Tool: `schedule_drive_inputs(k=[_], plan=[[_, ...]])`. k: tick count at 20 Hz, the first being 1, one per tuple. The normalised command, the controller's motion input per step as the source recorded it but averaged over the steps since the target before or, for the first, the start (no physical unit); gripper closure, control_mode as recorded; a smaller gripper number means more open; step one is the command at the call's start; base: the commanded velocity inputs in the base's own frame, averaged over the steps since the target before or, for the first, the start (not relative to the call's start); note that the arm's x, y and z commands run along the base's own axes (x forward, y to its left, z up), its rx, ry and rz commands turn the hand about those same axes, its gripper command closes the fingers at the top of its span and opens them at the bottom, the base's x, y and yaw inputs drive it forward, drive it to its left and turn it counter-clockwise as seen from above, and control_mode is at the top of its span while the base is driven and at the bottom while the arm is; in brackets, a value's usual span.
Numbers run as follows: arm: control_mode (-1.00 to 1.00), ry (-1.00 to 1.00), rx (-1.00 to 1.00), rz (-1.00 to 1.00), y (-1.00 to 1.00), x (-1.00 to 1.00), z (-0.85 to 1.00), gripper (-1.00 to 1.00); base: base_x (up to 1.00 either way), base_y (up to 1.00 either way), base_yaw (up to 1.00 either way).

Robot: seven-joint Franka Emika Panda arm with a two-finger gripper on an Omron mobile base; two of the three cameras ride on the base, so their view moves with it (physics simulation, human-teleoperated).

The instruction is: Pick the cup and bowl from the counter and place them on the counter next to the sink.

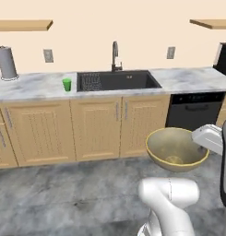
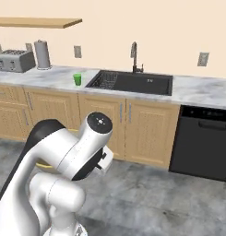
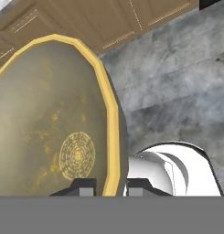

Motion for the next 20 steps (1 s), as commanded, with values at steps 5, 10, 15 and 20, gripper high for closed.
schedule_drive_inputs(k=[5,10,15,20], plan=[[1.0,0.0,0.0,0.0,0.0,0.0,0.0,1.0,0.98,-1.0,-0.06],[1.0,0.0,0.0,0.0,0.0,0.0,0.0,1.0,1.0,-0.99,-0.01],[1.0,0.0,0.0,0.0,0.0,0.0,0.0,1.0,1.0,-0.8,-0.03],[1.0,0.0,0.0,0.0,0.0,0.0,0.0,1.0,0.9,-0.46,-0.13]])
